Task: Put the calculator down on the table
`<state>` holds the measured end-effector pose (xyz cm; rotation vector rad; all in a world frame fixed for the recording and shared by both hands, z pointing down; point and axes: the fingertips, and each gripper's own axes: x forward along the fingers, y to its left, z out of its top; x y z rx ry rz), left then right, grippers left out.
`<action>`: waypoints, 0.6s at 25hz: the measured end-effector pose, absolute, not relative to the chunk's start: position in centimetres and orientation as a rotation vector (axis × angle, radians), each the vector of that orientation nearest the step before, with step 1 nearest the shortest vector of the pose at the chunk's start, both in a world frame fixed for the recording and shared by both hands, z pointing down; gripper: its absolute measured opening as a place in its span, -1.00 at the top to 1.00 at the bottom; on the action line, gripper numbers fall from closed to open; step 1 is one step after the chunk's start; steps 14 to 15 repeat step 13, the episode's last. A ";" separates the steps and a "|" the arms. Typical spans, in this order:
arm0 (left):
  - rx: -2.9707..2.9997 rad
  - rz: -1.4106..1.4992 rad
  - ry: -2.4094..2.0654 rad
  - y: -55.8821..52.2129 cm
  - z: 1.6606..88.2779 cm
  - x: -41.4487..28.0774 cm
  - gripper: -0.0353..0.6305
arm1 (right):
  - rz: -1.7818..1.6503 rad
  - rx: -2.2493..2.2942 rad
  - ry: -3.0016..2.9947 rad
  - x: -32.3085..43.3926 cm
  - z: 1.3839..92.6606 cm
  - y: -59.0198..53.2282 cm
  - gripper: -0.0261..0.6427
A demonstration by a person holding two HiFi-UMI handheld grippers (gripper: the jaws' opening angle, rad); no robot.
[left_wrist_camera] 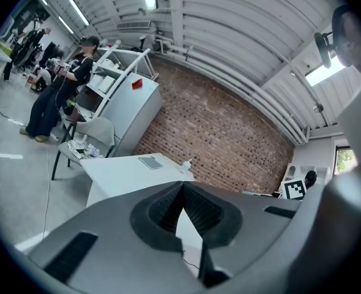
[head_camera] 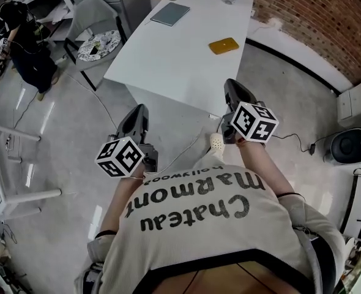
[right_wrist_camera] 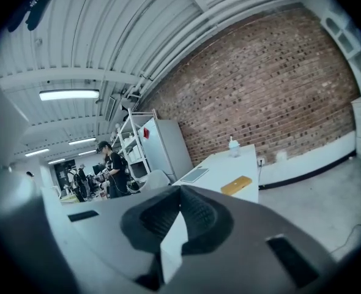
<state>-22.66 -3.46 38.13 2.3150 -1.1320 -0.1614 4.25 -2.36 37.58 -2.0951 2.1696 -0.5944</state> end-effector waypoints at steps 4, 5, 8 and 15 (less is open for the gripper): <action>2.326 -0.172 -1.141 -3.3 37.9 -23.3 0.89 | -0.585 -2.103 2.162 4.2 37.6 -2.3 0.91; 2.324 -0.175 -1.146 -3.3 37.8 -23.5 0.89 | -0.585 -2.103 2.159 4.2 37.5 -2.3 0.91; 2.316 -0.179 -1.152 -3.2 37.7 -23.7 0.89 | -0.590 -2.103 2.147 4.5 37.3 -2.1 0.91; 2.315 -0.176 -1.158 -2.8 37.4 -23.7 0.89 | -0.604 -2.097 2.138 4.8 37.1 -1.9 0.91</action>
